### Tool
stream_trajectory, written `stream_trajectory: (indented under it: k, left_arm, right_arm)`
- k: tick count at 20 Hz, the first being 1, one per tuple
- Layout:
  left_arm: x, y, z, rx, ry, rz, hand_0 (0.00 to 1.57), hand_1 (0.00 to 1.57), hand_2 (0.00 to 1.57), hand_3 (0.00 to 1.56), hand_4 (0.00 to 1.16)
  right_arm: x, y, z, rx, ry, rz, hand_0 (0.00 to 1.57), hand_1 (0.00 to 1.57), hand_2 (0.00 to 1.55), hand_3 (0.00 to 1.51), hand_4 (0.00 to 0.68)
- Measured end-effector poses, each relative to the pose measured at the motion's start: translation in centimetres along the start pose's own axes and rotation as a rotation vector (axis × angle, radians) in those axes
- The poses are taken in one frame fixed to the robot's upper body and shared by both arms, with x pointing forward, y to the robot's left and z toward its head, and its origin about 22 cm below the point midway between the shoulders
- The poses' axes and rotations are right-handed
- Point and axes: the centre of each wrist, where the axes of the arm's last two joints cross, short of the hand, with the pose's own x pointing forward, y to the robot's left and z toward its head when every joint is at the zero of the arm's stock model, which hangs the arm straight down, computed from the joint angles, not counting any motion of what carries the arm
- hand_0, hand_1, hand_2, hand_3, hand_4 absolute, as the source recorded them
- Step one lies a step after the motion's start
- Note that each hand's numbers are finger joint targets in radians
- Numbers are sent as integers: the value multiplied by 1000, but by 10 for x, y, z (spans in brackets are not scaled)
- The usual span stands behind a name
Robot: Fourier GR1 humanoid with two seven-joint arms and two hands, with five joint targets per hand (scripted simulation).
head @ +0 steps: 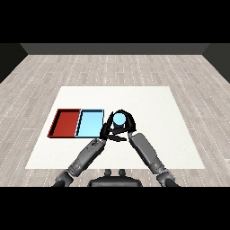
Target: Pick the blue can and put it in the blue box
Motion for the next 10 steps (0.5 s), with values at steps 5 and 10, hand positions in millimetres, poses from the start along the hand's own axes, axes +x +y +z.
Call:
stream_trajectory:
  k: [5,10]
  left_arm:
    - [8,-8,-8,-1,5,-7,0,0,0,0,0]
    - [9,-9,-16,1,-1,-18,0,0,0,0,0]
  right_arm:
    - [2,8,6,6,6,-10,1431,1431,1462,1374,533]
    - [1,11,0,20,19,-10,1468,1468,1468,1374,528]
